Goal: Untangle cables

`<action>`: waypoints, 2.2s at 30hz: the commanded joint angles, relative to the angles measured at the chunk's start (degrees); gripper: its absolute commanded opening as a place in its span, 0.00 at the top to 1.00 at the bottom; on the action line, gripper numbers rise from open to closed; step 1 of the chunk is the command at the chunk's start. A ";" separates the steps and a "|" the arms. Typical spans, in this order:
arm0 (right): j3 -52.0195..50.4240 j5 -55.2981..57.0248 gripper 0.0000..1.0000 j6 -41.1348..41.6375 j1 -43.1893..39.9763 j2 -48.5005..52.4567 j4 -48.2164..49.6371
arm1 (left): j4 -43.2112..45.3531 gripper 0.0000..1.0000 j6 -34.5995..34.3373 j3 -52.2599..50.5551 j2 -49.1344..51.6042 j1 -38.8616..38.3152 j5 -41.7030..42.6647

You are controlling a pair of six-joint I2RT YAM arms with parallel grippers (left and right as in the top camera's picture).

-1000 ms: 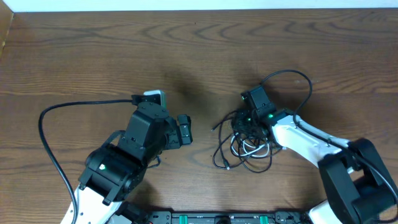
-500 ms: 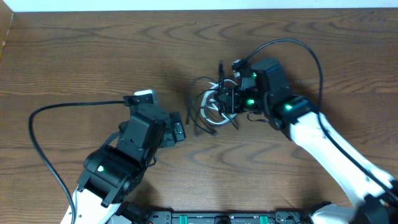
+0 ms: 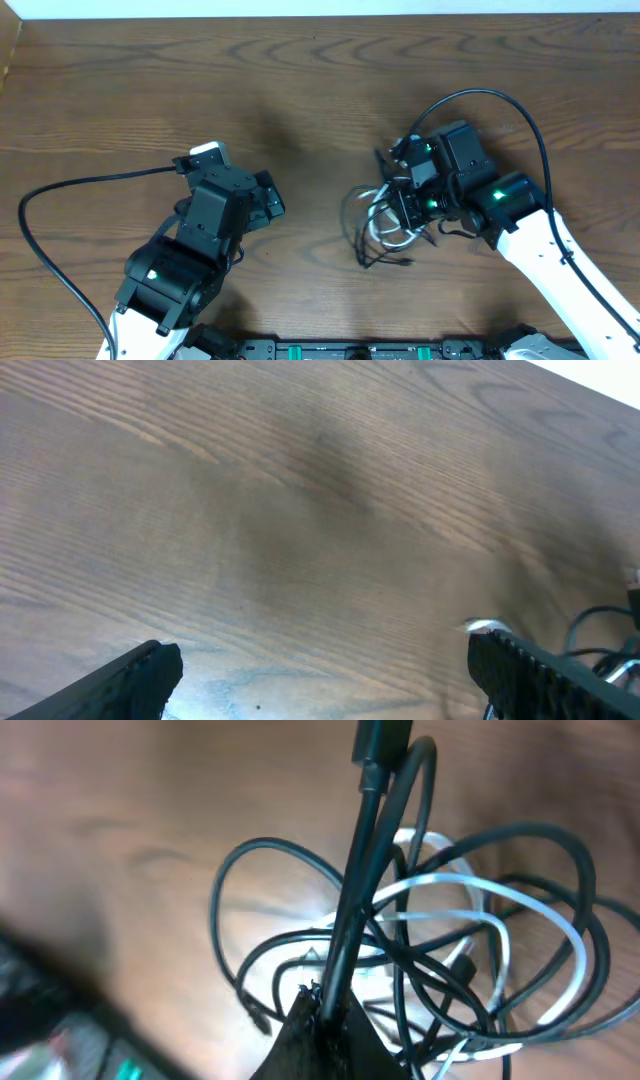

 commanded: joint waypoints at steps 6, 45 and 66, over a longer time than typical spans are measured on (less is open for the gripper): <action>0.20 -12.00 0.98 7.89 0.37 0.66 17.99 | 0.48 0.02 -1.77 0.35 0.02 0.26 -0.28; 0.20 23.67 0.19 28.96 -4.90 3.13 -0.83 | 31.89 0.11 -7.43 0.35 46.29 2.49 -3.61; 0.17 23.65 0.18 28.98 -4.90 3.13 -2.32 | 41.00 0.06 -5.27 0.35 56.15 8.07 7.69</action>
